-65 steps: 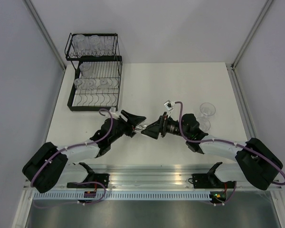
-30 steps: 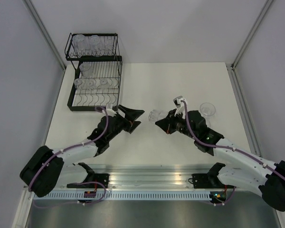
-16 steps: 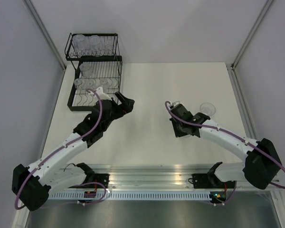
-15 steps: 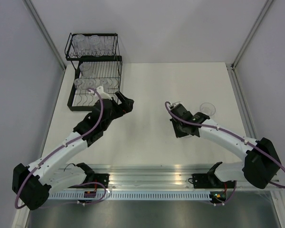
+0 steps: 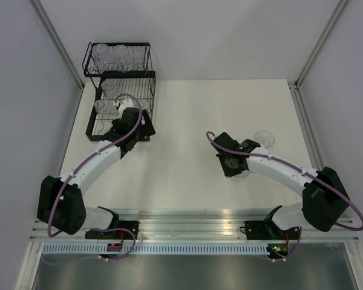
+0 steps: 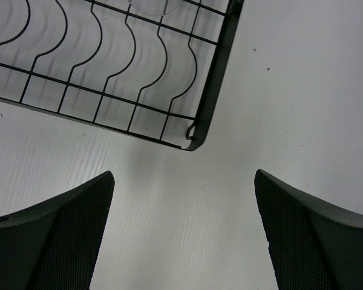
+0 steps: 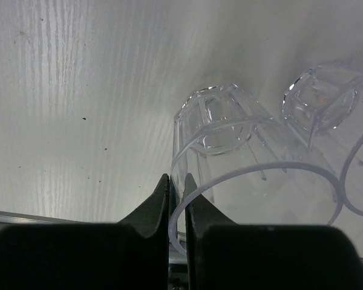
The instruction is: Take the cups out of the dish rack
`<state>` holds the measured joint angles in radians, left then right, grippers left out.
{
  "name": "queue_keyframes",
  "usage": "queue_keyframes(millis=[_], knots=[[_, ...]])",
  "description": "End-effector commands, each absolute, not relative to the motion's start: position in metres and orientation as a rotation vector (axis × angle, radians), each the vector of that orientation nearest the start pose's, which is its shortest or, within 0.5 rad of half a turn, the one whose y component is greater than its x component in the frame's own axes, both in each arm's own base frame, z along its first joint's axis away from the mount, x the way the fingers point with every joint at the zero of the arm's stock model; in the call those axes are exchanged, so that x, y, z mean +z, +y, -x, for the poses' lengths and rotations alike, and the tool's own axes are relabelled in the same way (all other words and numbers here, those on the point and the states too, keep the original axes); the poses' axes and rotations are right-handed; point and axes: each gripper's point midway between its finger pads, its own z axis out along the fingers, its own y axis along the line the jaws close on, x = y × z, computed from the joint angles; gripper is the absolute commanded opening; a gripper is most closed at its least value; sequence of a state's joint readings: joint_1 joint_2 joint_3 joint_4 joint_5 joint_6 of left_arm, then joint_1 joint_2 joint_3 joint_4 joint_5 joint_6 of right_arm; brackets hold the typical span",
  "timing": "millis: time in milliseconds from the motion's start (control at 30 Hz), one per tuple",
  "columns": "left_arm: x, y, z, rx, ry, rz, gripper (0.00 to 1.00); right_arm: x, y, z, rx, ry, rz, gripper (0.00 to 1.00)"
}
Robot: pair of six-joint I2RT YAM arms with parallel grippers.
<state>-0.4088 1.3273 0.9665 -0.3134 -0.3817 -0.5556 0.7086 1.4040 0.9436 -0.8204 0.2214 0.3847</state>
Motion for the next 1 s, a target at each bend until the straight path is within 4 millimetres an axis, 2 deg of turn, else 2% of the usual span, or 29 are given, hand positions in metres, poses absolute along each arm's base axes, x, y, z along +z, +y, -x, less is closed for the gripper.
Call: queue_keyframes(millis=[0, 133, 167, 300, 333, 400, 433, 467, 500, 533, 633, 700, 733, 833, 867, 933, 967], knots=[[0.168, -0.097, -0.378, -0.067, 2.156, 0.349, 1.0, 0.084, 0.145, -0.222, -0.104, 2.709, 0.382, 0.18], [0.177, -0.091, -0.392, -0.023, 2.116, 0.393, 1.0, 0.092, 0.146, -0.225, -0.087, 2.68, 0.371, 0.48], [0.176, -0.088, -0.396, -0.003, 2.114, 0.404, 1.0, 0.095, 0.147, -0.225, -0.072, 2.67, 0.367, 0.52], [0.184, -0.081, -0.41, 0.029, 2.086, 0.439, 1.0, 0.112, 0.155, -0.229, -0.006, 2.624, 0.374, 0.55], [0.19, -0.077, -0.415, 0.035, 2.063, 0.473, 1.0, 0.122, 0.159, -0.234, 0.031, 2.588, 0.367, 0.57], [0.192, -0.066, -0.421, 0.085, 2.031, 0.531, 1.0, 0.138, 0.167, -0.238, 0.096, 2.533, 0.365, 0.68], [0.197, -0.063, -0.426, 0.089, 2.01, 0.551, 1.0, 0.156, 0.178, -0.241, 0.194, 2.463, 0.379, 0.74], [0.203, -0.055, -0.434, 0.109, 1.967, 0.573, 1.0, 0.166, 0.183, -0.241, 0.249, 2.426, 0.378, 0.81], [0.196, -0.053, -0.441, 0.137, 1.971, 0.57, 1.0, 0.176, 0.189, -0.241, 0.304, 2.387, 0.381, 0.81], [0.203, -0.046, -0.45, 0.148, 1.949, 0.58, 1.0, 0.192, 0.202, -0.238, 0.427, 2.313, 0.406, 0.82], [0.188, -0.042, -0.477, 0.199, 1.983, 0.549, 1.0, 0.211, 0.216, -0.234, 0.566, 2.218, 0.409, 0.86], [0.181, -0.041, -0.491, 0.232, 1.998, 0.51, 1.0, 0.212, 0.225, -0.228, 0.643, 2.209, 0.428, 0.89], [0.168, -0.042, -0.503, 0.248, 2.017, 0.498, 1.0, 0.207, 0.226, -0.227, 0.652, 2.21, 0.434, 0.9], [0.161, -0.051, -0.526, 0.233, 2.007, 0.437, 1.0, 0.197, 0.228, -0.225, 0.663, 2.224, 0.445, 0.97], [0.146, -0.051, -0.531, 0.25, 2.025, 0.418, 1.0, 0.195, 0.229, -0.224, 0.667, 2.227, 0.45, 0.98], [0.147, -0.053, -0.544, 0.243, 2.008, 0.399, 1.0, 0.19, 0.227, -0.224, 0.654, 2.233, 0.455, 0.98], [0.131, -0.053, -0.548, 0.26, 2.033, 0.391, 1.0, 0.188, 0.226, -0.224, 0.65, 2.233, 0.457, 0.98]])
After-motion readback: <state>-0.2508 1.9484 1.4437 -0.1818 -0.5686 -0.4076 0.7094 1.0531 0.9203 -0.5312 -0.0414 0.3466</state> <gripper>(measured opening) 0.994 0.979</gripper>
